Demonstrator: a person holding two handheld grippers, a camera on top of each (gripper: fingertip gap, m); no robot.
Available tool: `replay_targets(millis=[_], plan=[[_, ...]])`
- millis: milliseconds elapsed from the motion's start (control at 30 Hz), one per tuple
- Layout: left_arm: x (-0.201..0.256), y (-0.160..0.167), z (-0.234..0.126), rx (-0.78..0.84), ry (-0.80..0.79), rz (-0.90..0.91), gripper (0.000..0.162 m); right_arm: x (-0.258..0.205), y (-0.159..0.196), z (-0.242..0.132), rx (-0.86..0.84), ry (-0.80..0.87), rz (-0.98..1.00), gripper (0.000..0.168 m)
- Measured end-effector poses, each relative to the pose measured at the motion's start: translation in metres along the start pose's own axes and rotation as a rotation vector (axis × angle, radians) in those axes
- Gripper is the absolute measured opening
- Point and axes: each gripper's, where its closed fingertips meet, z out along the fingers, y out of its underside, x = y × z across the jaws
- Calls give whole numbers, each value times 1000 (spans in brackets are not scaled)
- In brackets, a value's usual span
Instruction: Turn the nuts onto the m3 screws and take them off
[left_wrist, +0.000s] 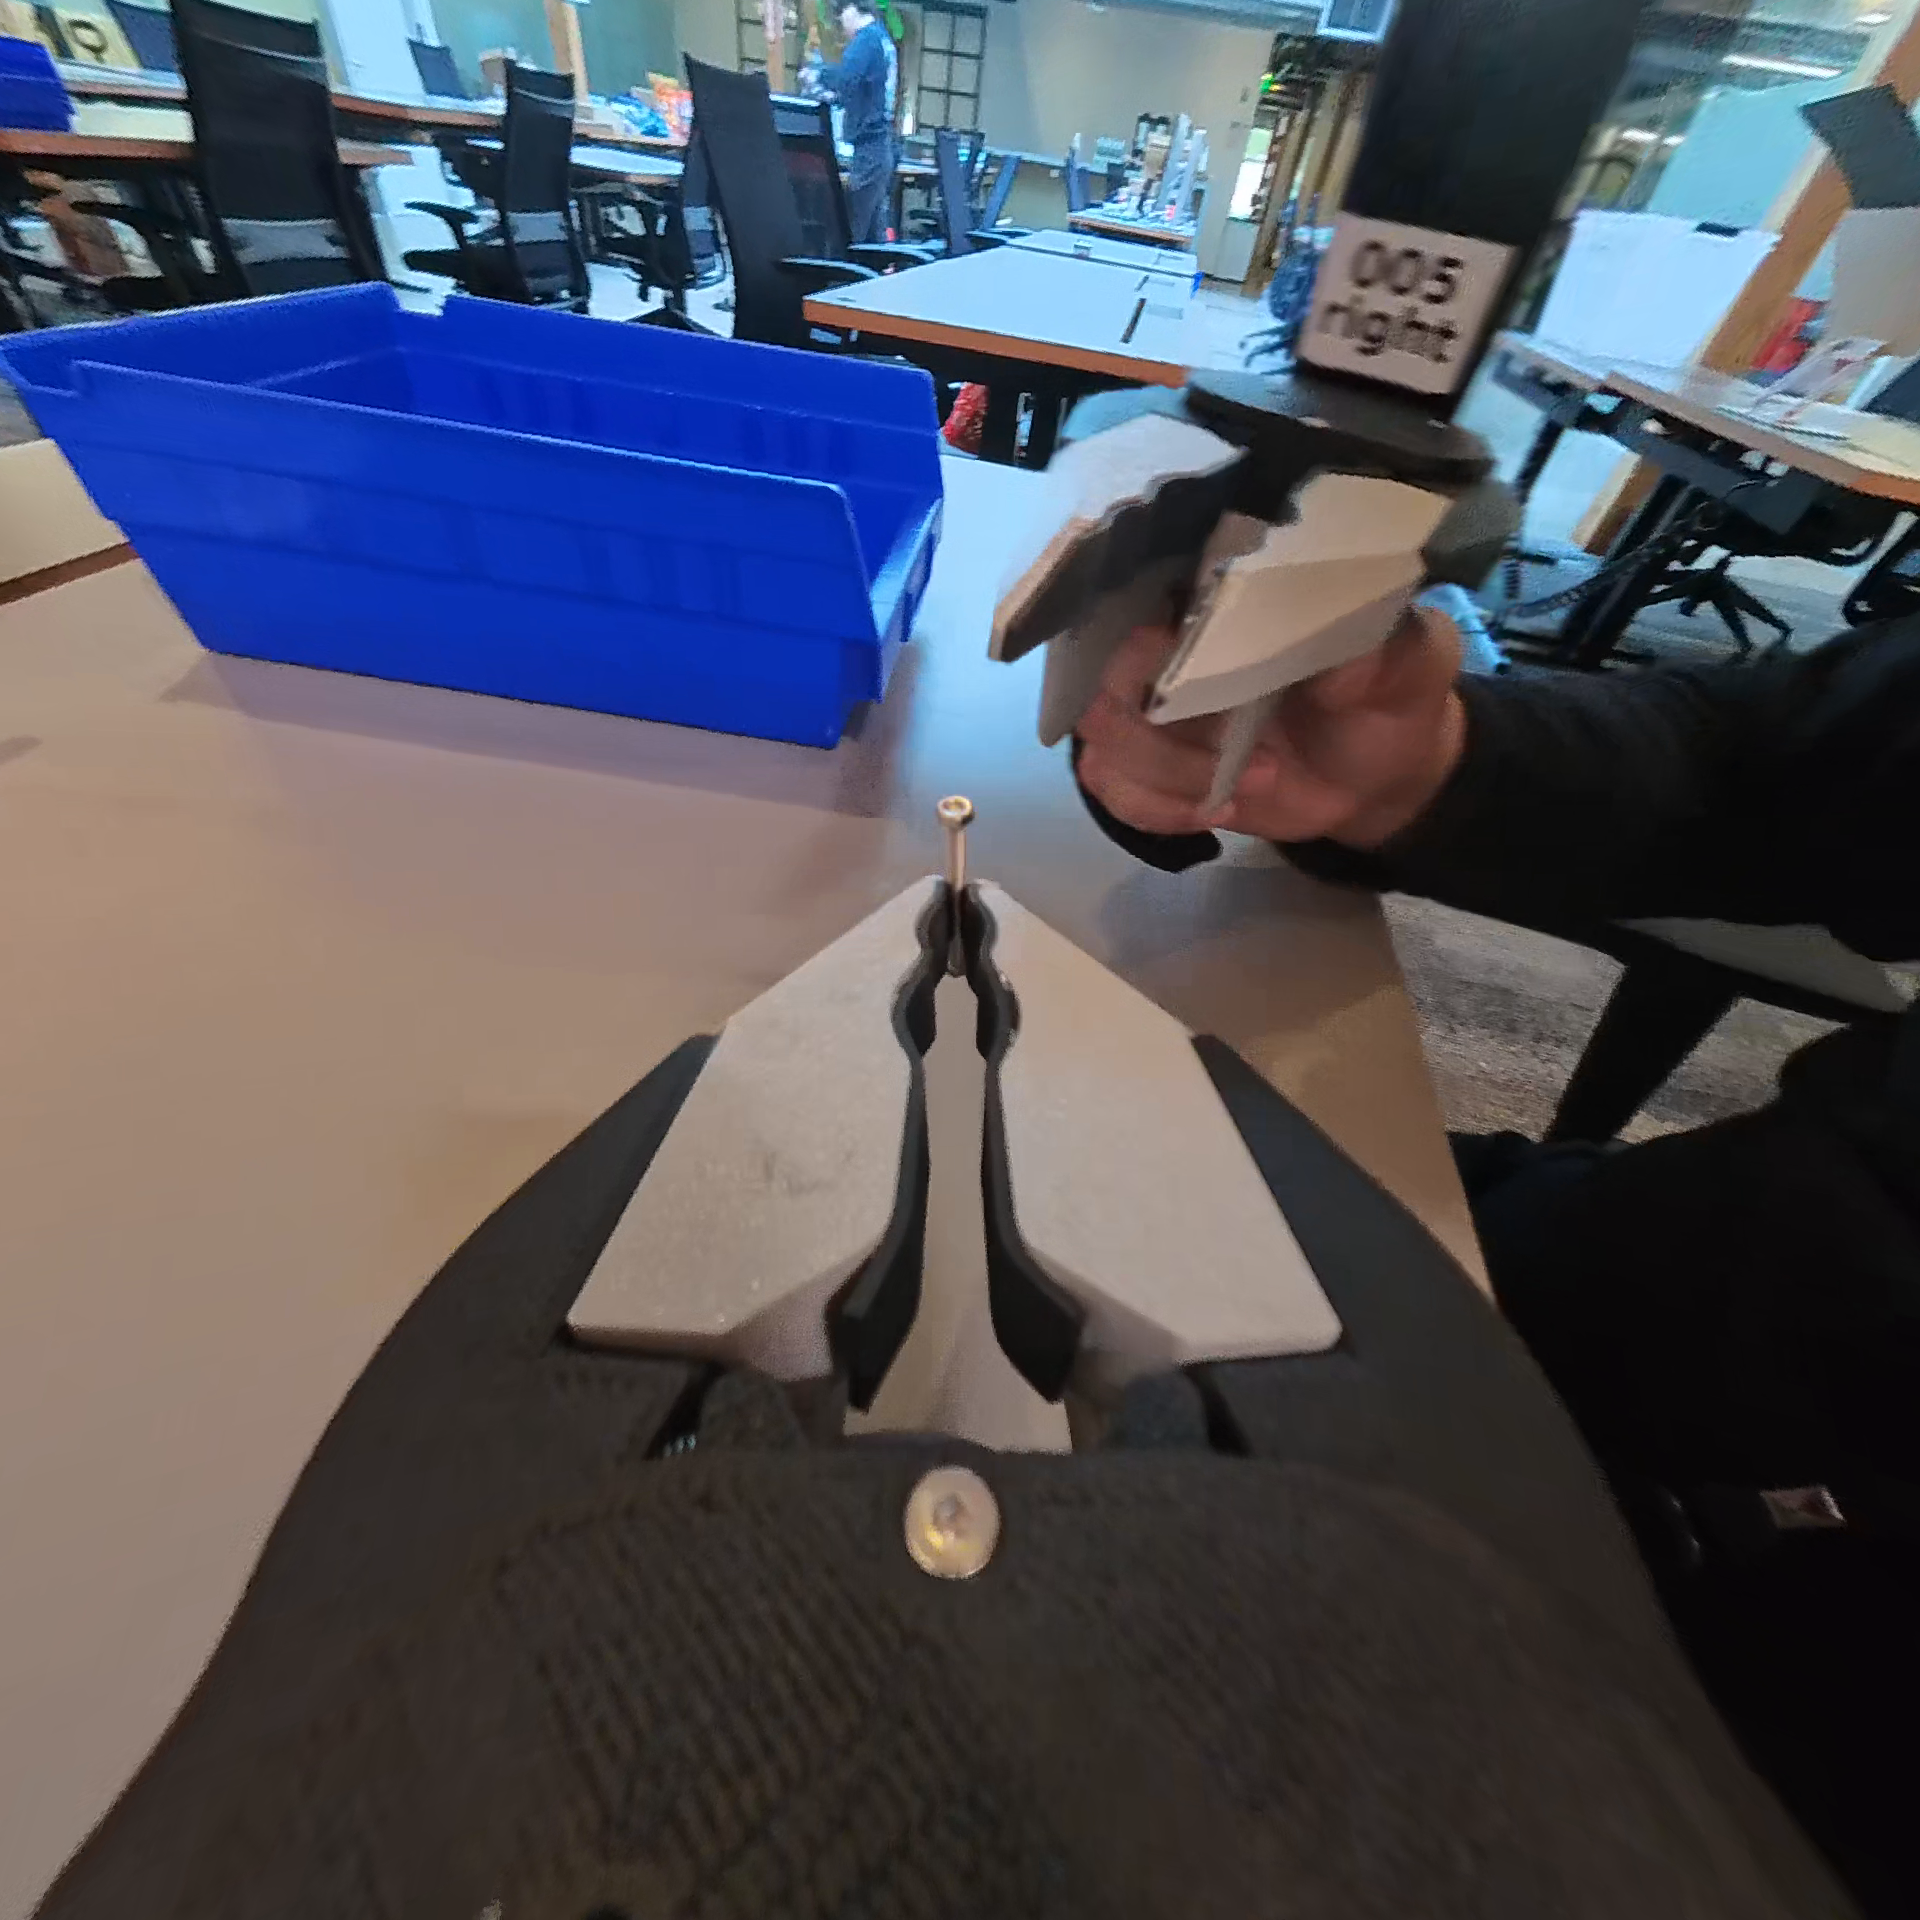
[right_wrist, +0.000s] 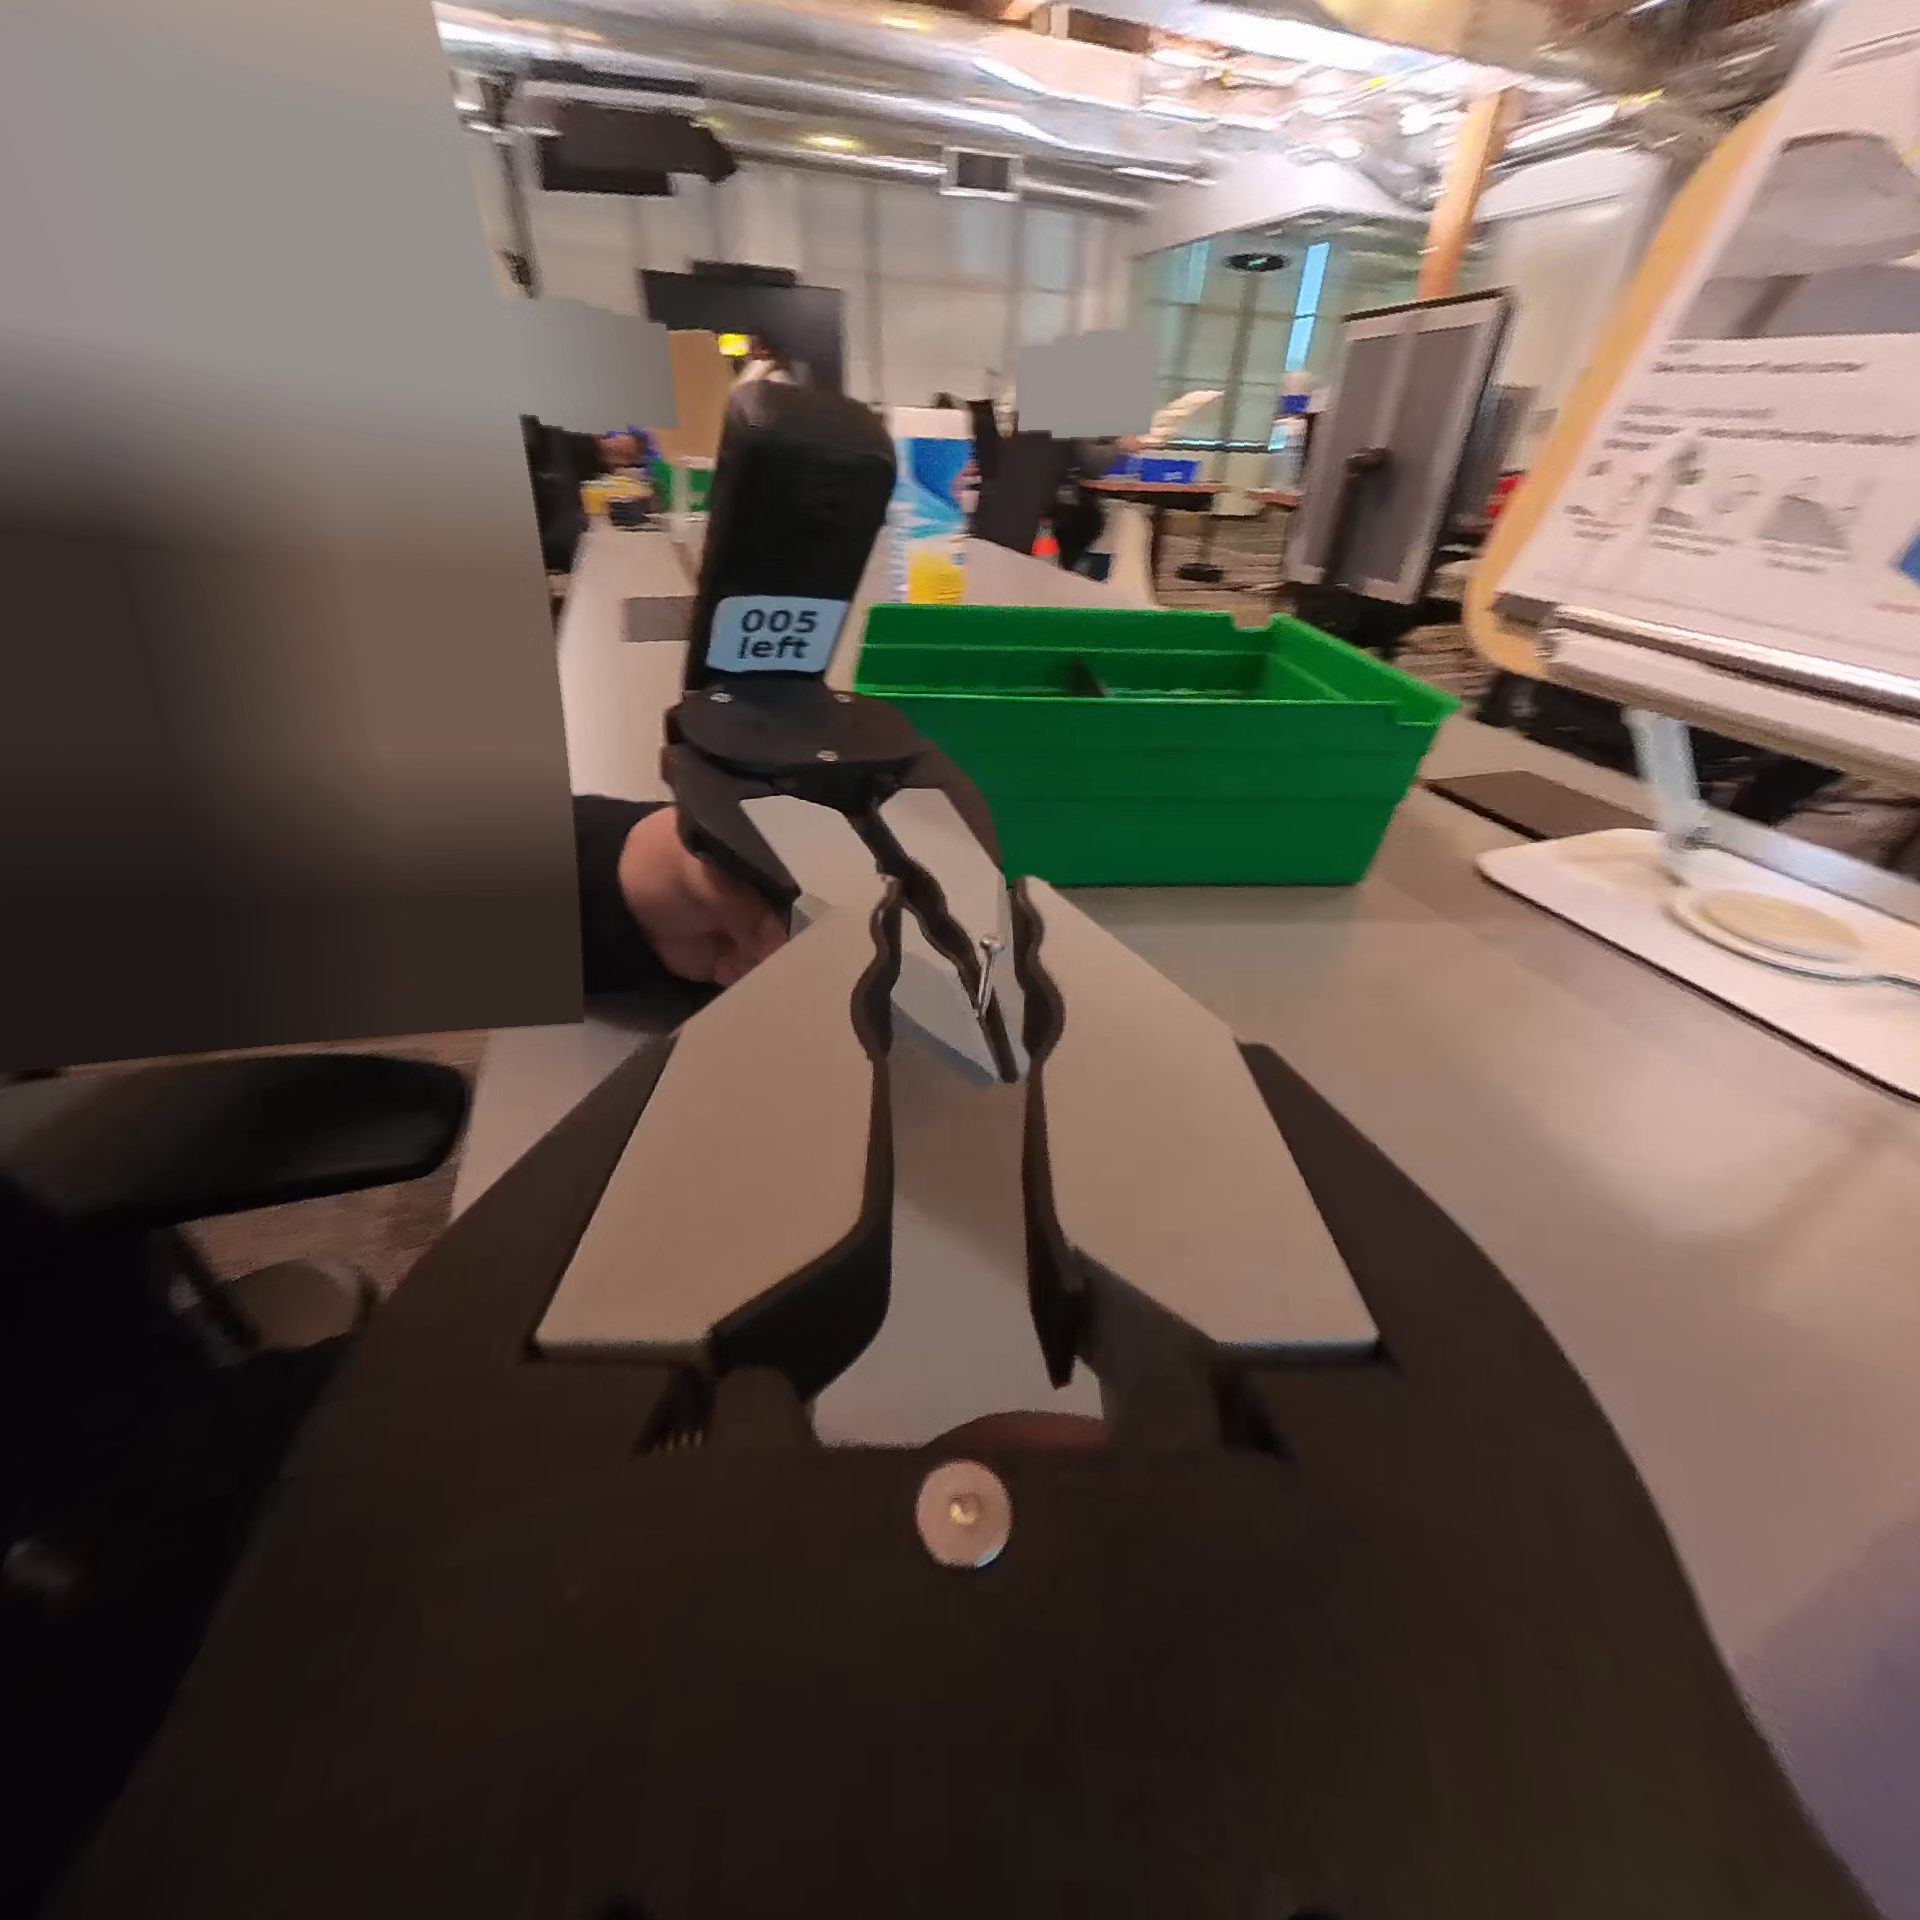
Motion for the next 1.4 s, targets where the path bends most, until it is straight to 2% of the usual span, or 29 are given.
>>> replay_targets(millis=[133, 300, 633, 967, 1267, 1333, 1400], plan=[[12, 0, 1, 3, 62, 36, 0, -6, 2, 2, -25, -167, 64, 21], [20, 0, 2, 2, 101, 53, 0, -11, 13, 10, -67, -230, 63, 22], [23, 1, 3, -5, 113, 61, 0, -19, 22, 14, -111, -263, 40, 15], [20, 1, 3, -8, 91, 62, 0, -10, 19, 2, -92, -191, 11, 9], [15, 0, 2, -2, 58, 74, 0, -14, 23, 15, -122, -204, 11, 21], [11, -1, 1, 6, 40, 72, 0, -10, 22, 9, -109, -185, 18, 19], [10, -1, 1, 7, 45, 55, 0, -6, 18, 2, -76, -181, 37, 7]])
